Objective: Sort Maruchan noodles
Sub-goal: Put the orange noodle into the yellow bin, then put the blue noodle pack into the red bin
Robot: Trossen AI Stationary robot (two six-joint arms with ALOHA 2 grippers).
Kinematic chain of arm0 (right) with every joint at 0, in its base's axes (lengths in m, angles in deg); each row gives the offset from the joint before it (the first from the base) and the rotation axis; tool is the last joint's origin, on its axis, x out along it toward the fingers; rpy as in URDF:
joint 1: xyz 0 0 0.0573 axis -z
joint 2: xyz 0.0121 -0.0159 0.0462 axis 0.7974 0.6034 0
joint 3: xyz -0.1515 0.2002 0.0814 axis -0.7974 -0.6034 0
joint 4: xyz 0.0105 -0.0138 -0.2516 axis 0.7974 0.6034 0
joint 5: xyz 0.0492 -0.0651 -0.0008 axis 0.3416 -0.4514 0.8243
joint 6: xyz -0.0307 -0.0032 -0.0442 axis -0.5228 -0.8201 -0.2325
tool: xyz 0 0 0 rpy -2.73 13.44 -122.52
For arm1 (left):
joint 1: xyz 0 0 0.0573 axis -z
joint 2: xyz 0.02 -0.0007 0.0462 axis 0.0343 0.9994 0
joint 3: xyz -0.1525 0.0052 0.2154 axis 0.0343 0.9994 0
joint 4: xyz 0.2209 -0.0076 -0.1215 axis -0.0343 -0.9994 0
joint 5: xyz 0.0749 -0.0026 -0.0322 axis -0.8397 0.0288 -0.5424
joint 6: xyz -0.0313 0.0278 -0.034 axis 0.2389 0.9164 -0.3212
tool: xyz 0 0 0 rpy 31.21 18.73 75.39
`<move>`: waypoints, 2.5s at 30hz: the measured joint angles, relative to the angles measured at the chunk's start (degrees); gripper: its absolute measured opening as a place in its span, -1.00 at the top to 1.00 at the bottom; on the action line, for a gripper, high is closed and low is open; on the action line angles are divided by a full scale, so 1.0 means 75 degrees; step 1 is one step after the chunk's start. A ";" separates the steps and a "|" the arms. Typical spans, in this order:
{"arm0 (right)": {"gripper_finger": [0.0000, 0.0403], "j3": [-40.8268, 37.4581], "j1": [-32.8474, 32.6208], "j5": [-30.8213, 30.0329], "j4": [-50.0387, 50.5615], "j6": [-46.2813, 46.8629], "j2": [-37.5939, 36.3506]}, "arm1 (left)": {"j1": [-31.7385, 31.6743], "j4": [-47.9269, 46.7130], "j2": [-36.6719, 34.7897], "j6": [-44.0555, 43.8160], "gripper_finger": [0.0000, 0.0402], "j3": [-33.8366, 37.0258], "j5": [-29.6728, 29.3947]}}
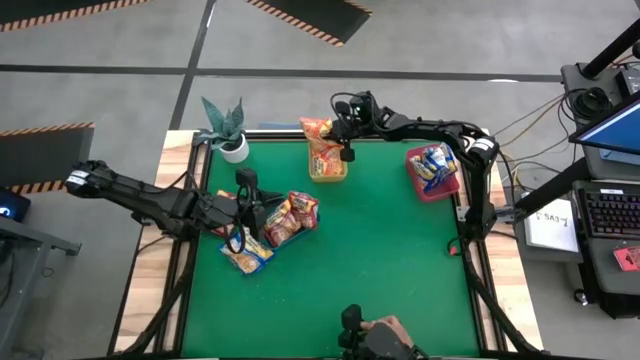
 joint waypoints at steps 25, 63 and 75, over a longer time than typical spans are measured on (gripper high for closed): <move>0.34 0.0001 -0.0050 -0.0142 0.0498 0.0365 -0.0860 | 0.0000 -0.0005 0.0000 0.0002 0.81 0.0000 0.0000; 0.96 0.1302 -0.0219 -0.0525 0.3549 0.0734 -0.0420 | 0.0001 -0.0181 0.0000 -0.0004 0.81 0.0000 0.0000; 0.96 0.2356 -0.0219 -0.0533 0.4745 0.1101 -0.0425 | 0.0000 -0.0303 0.0000 -0.0021 0.81 0.0000 0.0000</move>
